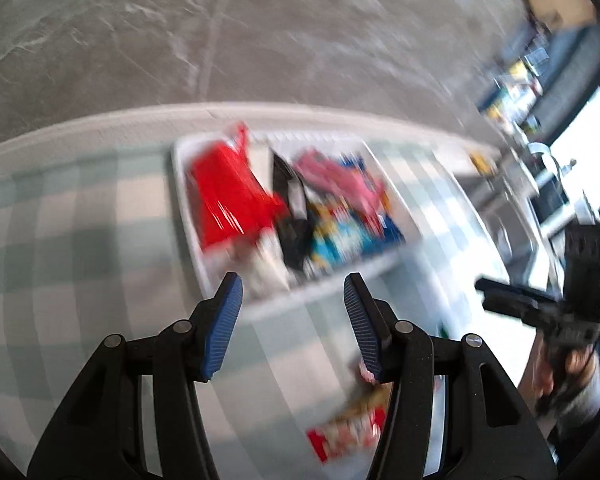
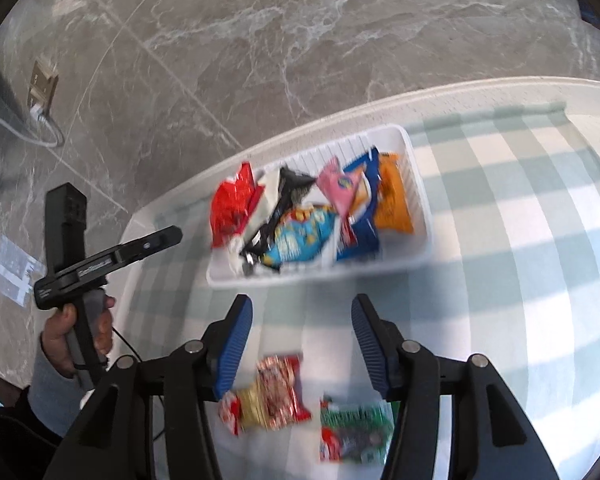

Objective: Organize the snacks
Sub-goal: 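Grasp the gold wrapper with the left tool while the right tool grasps the green bag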

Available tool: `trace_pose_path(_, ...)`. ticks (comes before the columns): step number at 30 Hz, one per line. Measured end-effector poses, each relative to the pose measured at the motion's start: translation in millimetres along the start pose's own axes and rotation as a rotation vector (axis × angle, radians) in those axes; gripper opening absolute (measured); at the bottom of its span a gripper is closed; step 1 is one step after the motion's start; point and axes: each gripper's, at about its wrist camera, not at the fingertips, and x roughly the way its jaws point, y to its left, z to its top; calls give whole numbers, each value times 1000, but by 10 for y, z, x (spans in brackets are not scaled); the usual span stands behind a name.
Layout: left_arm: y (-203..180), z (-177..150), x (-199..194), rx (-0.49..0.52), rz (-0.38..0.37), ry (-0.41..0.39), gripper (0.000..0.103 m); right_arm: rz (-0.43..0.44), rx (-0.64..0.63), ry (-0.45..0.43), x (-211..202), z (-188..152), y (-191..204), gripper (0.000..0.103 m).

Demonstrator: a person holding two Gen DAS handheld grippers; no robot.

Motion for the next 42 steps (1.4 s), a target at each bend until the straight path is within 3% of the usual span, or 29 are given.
trace_pose_path(8,-321,-772,85,100,-78,136,51,-106,-22,58,-53,-622,-36,58)
trace_pose_path(13,-523,-1060,93,161,-101,161,51,-133,12,79,-54,-904,-91,58)
trace_pose_path(26,-966,-1108,536,365,-99,246,51,-170,43,63,-62,-1098,-75,61)
trace_pose_path(36,-957,-1037,804,362,-156,273,50,-189,54,72,17,-1102,-91,64)
trace_pose_path(40,-914,-1009,815,336,-187,270,34,-199,61,79,78,-1071,-111,66)
trace_pose_path(42,-879,-986,823,314,-196,271,31,-201,74,85,116,-1054,-122,67)
